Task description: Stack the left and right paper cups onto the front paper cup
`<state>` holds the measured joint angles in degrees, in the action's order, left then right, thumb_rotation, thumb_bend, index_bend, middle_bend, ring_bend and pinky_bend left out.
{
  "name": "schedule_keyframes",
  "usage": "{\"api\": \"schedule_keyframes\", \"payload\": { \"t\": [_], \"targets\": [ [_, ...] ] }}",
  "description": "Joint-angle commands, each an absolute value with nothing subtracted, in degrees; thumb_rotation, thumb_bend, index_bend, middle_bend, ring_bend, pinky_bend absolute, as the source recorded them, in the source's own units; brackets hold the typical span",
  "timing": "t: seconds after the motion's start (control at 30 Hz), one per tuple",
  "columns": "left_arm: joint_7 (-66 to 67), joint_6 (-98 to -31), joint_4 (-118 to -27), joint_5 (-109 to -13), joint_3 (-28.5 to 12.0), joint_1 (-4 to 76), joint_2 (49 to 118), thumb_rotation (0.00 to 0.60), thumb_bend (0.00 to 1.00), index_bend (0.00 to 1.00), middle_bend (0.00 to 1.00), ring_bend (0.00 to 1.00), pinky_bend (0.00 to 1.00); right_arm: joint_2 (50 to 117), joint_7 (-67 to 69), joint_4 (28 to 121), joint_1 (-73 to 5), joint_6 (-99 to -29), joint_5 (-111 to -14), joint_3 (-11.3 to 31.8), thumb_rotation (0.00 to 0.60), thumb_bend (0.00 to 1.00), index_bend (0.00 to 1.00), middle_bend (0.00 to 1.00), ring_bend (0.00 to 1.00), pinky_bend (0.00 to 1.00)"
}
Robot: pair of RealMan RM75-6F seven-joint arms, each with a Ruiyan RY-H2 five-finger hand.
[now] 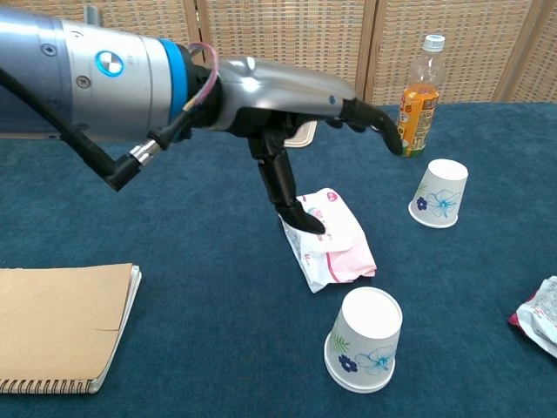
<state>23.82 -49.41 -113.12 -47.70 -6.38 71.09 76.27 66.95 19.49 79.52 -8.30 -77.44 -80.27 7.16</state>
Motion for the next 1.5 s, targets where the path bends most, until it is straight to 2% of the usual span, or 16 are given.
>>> {"api": "schedule_keyframes", "payload": {
  "t": [0.03, 0.4, 0.7, 0.97, 1.17, 1.37, 1.5],
  "targets": [
    [23.37, -56.59, -114.78, -51.54, -4.28, 65.74, 74.51, 0.6, 0.25, 0.13, 0.0, 0.0, 0.0, 67.0, 19.34, 79.58, -8.29, -77.55, -80.37, 7.15, 0.6, 0.09, 0.25, 0.0, 0.0, 0.0],
    [22.84, -75.73, -113.83, -62.78, 4.66, 48.32, 70.43, 0.6, 0.25, 0.11, 0.0, 0.0, 0.0, 67.93, 15.55, 80.3, -8.84, -78.02, -81.31, 6.94, 0.6, 0.09, 0.23, 0.0, 0.0, 0.0],
    [17.04, -85.4, -108.54, -70.69, 9.52, 35.6, 66.95, 0.6, 0.25, 0.09, 0.0, 0.0, 0.0, 68.91, 11.36, 82.88, -10.26, -77.22, -82.34, 6.71, 0.6, 0.09, 0.22, 0.0, 0.0, 0.0],
    [10.73, -88.57, -103.99, -72.45, 9.88, 27.46, 65.38, 0.6, 0.25, 0.07, 0.0, 0.0, 0.0, 67.75, 5.51, 89.27, -15.32, -73.46, -82.91, 9.13, 0.6, 0.09, 0.26, 0.0, 0.0, 0.0],
    [9.43, -87.64, -101.8, -73.47, 8.43, 24.95, 65.36, 0.6, 0.25, 0.07, 0.0, 0.0, 0.0, 66.77, 0.38, 95.17, -21.64, -67.2, -81.08, 12.4, 0.6, 0.13, 0.31, 0.0, 0.0, 0.0],
    [6.77, -86.35, -101.16, -75.08, 6.89, 23.35, 64.27, 0.6, 0.25, 0.07, 0.0, 0.0, 0.0, 68.46, -7.49, 98.09, -29.66, -57.78, -73.53, 15.85, 0.6, 0.17, 0.35, 0.01, 0.0, 0.0],
    [5.28, -84.7, -101.13, -76.1, 6.45, 22.86, 63.55, 0.6, 0.25, 0.07, 0.0, 0.0, 0.0, 70.52, -11.09, 97.27, -33.58, -53.96, -67.65, 17.27, 0.6, 0.19, 0.39, 0.05, 0.0, 0.0]
  ]
}}
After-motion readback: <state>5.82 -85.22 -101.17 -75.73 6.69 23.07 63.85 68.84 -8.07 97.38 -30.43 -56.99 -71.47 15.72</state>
